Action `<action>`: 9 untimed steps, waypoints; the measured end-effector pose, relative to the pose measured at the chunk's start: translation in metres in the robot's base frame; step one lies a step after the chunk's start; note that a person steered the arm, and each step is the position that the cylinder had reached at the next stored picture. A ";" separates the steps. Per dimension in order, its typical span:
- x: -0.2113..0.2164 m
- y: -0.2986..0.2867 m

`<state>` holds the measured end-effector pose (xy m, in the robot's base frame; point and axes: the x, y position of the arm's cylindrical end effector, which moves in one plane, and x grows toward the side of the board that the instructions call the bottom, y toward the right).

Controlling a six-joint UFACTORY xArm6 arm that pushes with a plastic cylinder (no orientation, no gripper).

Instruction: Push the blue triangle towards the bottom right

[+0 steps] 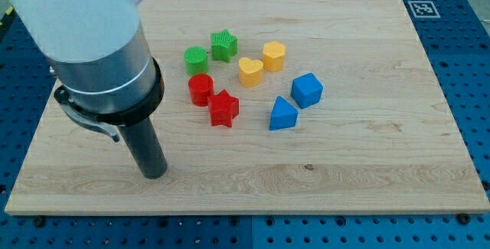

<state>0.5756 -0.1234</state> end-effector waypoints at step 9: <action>-0.097 0.069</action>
<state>0.4789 -0.0547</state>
